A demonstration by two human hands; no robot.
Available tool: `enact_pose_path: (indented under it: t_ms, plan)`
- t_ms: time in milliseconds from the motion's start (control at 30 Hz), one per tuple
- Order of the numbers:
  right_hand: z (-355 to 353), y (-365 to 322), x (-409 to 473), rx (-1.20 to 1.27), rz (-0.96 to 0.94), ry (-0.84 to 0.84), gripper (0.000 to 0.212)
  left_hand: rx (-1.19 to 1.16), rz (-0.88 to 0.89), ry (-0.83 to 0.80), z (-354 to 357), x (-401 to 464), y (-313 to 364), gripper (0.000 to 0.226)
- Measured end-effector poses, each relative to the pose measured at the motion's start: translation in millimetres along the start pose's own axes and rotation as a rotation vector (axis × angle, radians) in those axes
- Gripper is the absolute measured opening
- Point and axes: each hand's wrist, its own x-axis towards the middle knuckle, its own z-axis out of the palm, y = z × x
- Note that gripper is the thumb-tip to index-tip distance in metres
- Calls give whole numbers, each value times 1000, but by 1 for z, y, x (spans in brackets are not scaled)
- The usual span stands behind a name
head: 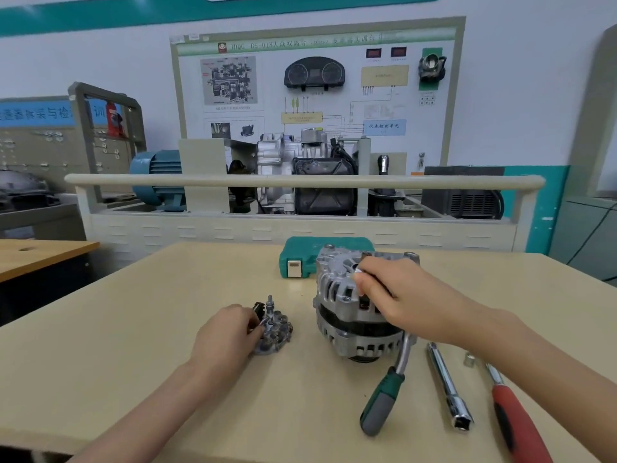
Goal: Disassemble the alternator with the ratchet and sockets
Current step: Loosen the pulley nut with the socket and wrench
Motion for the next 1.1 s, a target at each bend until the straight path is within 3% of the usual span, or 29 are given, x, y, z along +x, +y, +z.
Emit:
enact_pose_path:
  t_ms: [267,333,400,433,533,667,867,1000,1100]
  plan:
    - [0,-2,-4,71,-4,69,27,70,-22,35,5,-1,5,23]
    - [-1,-1,-6,98,-17,71,24,-49,37,123,0,0,12,25]
    - [-3,1,-8,139,3,23,11,-291,147,221,-7,1,30,32]
    - [-4,1,-9,171,21,4,15,-423,193,236,-13,2,41,39]
    - [-4,2,-11,211,-3,-35,25,-652,293,151,-25,6,75,65]
    - [-11,5,-17,197,-157,1,12,-679,356,-6,-21,12,98,46]
    - [-2,18,-36,242,-188,169,46,-777,314,-106,-15,14,101,48]
    - [2,22,-43,319,-185,383,32,-797,314,-266,-23,23,94,63]
    - [-11,23,-41,551,-4,501,16,-845,307,-362,-27,27,86,56]
